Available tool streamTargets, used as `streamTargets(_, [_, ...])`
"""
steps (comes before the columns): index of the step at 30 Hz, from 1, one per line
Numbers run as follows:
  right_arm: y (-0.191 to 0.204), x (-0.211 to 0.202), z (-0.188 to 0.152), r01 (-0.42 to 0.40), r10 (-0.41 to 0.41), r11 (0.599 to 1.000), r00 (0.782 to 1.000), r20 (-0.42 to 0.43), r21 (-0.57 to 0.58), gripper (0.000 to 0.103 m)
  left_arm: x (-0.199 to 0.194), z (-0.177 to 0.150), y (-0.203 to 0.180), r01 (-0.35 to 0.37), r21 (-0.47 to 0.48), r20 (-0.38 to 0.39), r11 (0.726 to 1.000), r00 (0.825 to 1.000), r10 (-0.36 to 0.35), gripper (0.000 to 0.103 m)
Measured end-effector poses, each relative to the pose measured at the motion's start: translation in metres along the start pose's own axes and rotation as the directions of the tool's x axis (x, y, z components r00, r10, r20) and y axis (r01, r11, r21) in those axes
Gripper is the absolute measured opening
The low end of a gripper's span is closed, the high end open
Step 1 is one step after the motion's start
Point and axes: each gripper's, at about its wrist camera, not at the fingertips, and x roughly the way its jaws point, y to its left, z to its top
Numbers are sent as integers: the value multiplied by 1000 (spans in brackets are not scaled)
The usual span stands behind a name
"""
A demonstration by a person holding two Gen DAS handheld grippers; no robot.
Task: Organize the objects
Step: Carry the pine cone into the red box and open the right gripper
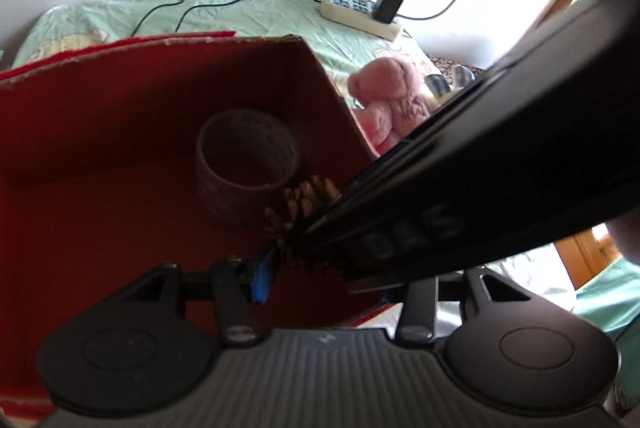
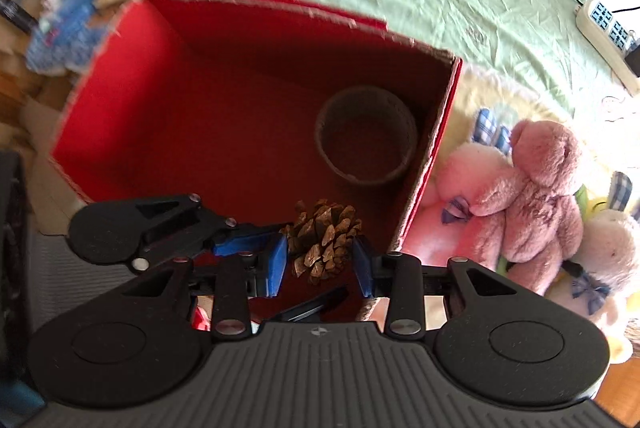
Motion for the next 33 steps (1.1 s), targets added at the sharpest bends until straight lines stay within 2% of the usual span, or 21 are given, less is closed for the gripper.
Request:
streamTargets(3, [5,8,5,31,-31,999,999,-45,-21,33,0,-2,-1,27,11,-11,1000,1000,-27,48])
streamTargets(7, [11,16,9,55,-58,998,995,-81,-38,33,0,-8,-1,48,8,-30,999,998,-48,51])
streamTargets(11, [10,22,10,59,-61,998,994,-86,-28,33,-7,-17,0,57,-3,-27,998,998,-57,51])
streamTargets(16, [5,23,9,50,-50,999,997,-52,5,32,-17,-22,15,33,-19,-7,999,999,-33,54])
streamTargets(22, [-1,13,2,24,-26,998,999,44,54,33,-46,-28,25,-68,-31,50,997,996,69,62])
streamTargets(25, [-3,7,-5,-26,18,996,995,98,85,33,-64,-31,27,-126,-39,83,991,988,129,68])
streamTargets(31, [5,-3,-16,-115,91,986,978,186,120,33,-82,-25,33,-263,-44,129,964,955,267,77])
streamTargets(33, [6,-6,-21,-156,124,979,967,224,129,33,-86,-15,48,-308,-50,129,950,941,312,83])
